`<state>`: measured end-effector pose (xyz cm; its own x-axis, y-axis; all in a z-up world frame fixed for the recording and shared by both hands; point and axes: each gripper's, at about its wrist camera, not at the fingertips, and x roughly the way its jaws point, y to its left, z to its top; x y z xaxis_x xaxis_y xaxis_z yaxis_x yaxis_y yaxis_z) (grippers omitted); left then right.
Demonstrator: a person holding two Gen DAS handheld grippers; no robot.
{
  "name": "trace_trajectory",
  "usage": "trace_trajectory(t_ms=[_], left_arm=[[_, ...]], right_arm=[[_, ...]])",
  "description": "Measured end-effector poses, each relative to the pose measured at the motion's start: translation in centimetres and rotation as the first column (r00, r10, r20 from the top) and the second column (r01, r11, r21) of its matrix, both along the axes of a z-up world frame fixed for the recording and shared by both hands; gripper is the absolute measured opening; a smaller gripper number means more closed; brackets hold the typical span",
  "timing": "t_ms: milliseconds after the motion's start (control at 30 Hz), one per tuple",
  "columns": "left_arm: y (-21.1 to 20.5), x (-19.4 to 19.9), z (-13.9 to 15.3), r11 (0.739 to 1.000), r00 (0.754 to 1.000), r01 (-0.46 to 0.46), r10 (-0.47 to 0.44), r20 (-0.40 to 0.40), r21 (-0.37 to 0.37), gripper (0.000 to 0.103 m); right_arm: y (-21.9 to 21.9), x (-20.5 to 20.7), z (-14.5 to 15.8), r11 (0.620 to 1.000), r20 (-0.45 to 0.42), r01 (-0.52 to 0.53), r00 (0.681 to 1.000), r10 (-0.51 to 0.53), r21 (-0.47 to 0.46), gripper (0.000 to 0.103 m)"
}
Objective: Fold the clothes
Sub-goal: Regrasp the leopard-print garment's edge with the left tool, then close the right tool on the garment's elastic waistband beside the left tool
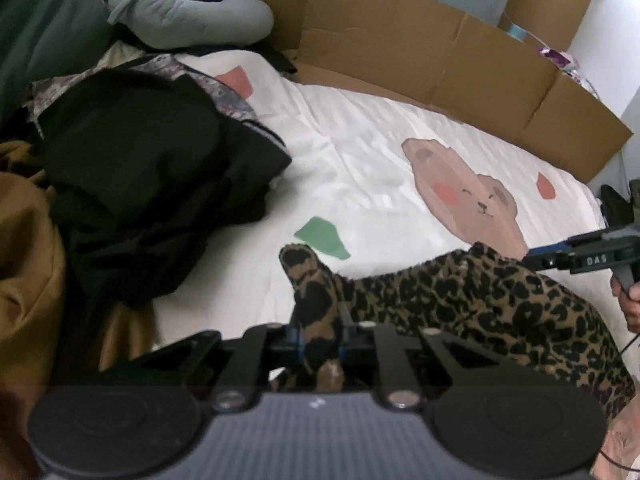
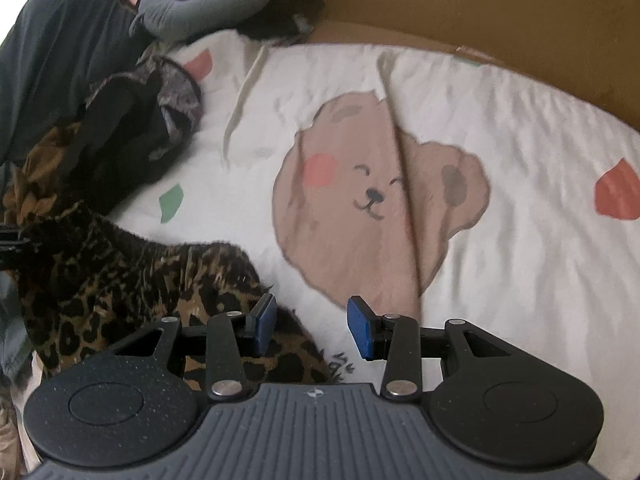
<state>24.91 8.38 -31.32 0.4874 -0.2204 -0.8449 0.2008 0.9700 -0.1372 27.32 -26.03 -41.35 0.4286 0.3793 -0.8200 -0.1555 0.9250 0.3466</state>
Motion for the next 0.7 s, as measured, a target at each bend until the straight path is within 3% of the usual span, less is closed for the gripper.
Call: trace_trajectory(t_ms=[267,467,700], left_arm=[[2.3,-1.3,-1.3,1.0,0.999,-0.029,0.03,-0.039,0.007,0.014],[3.3,-2.5,-1.9,0.999,0.998,-0.042,0.042,-0.047,0.01,0.007],[4.2,-3.8,-0.6,0.998,0.998,-0.056,0.057,-0.012,0.023,0.005]], right_arm=[[0.8,-1.3,0.6,0.997,0.014,-0.049,0.999,0.048,0.063,0.046],[2.9,-2.1,0.6,0.988,0.031,-0.146,0.989,0.144,0.051,0.061],[3.0,-1.8,1.9,0.987,0.072,-0.151,0.986,0.147,0.048,0.063]])
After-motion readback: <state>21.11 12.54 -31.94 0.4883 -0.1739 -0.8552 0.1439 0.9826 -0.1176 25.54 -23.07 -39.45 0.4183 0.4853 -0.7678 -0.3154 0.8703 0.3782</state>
